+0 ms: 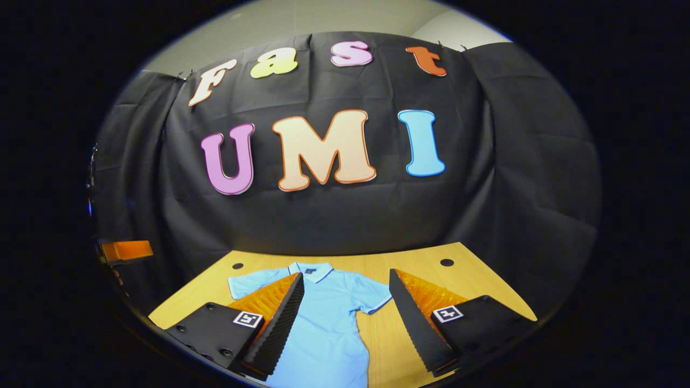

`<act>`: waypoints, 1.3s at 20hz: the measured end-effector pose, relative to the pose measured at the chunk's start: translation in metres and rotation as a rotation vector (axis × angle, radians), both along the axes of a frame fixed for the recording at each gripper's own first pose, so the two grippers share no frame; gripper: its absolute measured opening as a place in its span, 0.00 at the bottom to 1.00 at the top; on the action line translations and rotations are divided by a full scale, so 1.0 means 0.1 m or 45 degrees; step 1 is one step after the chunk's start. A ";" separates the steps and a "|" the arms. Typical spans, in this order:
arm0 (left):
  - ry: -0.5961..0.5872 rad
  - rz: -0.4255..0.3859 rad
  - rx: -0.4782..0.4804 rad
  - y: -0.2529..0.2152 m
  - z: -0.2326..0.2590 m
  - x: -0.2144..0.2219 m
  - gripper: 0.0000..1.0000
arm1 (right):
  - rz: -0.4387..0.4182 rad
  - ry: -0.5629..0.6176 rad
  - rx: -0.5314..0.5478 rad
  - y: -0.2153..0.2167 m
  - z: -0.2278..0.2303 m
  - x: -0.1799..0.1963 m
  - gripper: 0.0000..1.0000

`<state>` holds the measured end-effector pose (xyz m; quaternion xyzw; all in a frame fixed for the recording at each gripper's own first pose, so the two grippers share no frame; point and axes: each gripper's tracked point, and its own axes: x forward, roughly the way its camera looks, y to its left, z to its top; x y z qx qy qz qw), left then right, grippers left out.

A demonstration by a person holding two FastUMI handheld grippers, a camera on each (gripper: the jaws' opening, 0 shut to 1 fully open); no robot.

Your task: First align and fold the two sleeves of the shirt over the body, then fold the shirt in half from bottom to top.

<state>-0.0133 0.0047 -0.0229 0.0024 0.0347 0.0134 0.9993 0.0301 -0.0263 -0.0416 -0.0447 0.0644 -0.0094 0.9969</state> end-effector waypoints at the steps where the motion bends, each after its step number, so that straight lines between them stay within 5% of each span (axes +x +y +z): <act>1: 0.016 0.012 0.014 0.02 -0.03 -0.01 0.95 | 0.002 0.014 -0.021 -0.04 -0.03 0.09 0.98; 17: 0.100 0.306 -0.053 0.27 -0.28 -0.02 0.96 | -0.049 0.355 -0.095 -0.96 -1.50 2.11 0.98; 26: 0.192 0.379 -0.004 0.26 -0.52 0.06 0.95 | -0.046 0.549 -0.092 -1.25 -2.33 2.61 0.95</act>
